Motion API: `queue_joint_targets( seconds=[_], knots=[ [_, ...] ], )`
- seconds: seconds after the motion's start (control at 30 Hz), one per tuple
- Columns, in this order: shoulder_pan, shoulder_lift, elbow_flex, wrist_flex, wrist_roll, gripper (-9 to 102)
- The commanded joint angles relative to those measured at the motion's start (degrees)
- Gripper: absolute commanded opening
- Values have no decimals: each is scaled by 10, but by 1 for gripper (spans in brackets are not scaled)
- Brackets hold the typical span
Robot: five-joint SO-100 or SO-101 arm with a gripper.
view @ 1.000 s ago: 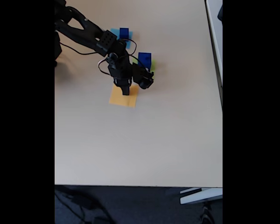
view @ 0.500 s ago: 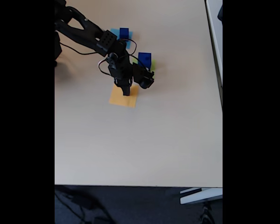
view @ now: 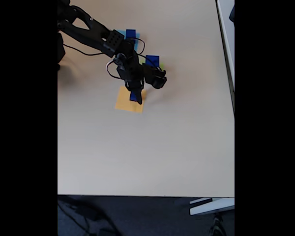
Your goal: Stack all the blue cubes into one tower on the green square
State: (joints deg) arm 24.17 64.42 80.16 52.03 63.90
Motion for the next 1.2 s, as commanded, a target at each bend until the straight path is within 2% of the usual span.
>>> queue_joint_targets(
  seconds=[0.0, 0.67, 1.17],
  knots=[
    [-9, 66, 6, -23, -4, 25],
    [-57, 192, 92, -97, 18, 21],
    [-161, 229, 87, -134, 83, 19]
  ],
)
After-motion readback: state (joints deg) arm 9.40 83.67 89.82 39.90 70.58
